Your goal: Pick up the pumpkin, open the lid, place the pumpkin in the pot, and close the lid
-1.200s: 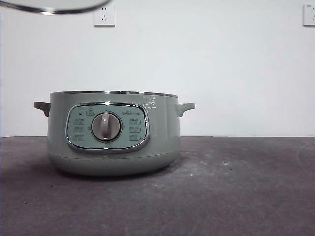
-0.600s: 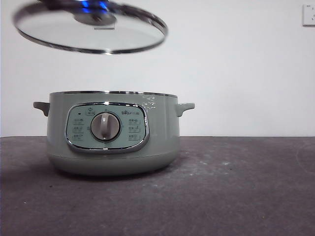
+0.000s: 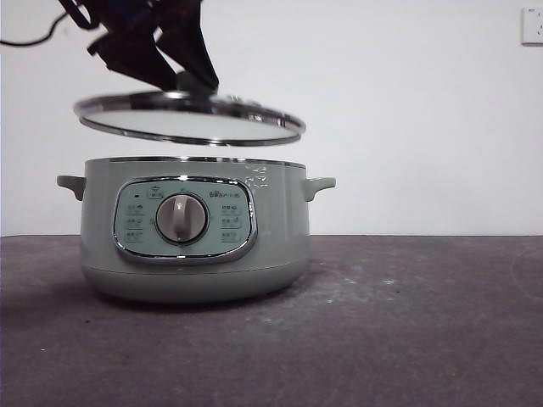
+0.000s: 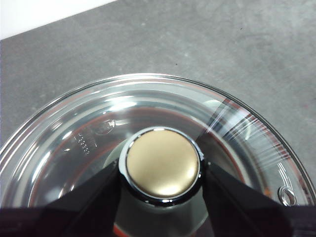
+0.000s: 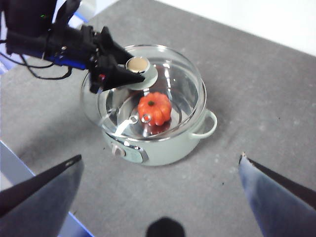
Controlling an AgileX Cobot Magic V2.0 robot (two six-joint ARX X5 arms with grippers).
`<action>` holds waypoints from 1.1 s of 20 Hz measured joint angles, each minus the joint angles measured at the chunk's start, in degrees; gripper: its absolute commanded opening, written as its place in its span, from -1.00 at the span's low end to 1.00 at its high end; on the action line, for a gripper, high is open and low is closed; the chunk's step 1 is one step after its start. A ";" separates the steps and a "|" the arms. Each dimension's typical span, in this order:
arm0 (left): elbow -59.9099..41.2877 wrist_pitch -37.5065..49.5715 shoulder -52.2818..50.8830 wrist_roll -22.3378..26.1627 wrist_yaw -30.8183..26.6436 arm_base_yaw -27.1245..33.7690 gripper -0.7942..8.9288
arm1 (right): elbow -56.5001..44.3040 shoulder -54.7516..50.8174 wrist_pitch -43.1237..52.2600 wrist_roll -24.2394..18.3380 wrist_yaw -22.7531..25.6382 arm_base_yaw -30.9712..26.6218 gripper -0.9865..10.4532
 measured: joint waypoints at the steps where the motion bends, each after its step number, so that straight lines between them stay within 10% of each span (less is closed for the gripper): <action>1: 0.00 0.46 0.52 0.11 -0.07 0.00 -0.85 | 0.00 -0.09 -0.35 0.00 0.02 0.00 0.16; 22: 0.09 1.40 5.31 0.35 -2.91 0.00 -0.64 | 0.00 -0.33 -1.03 0.02 0.02 0.00 0.16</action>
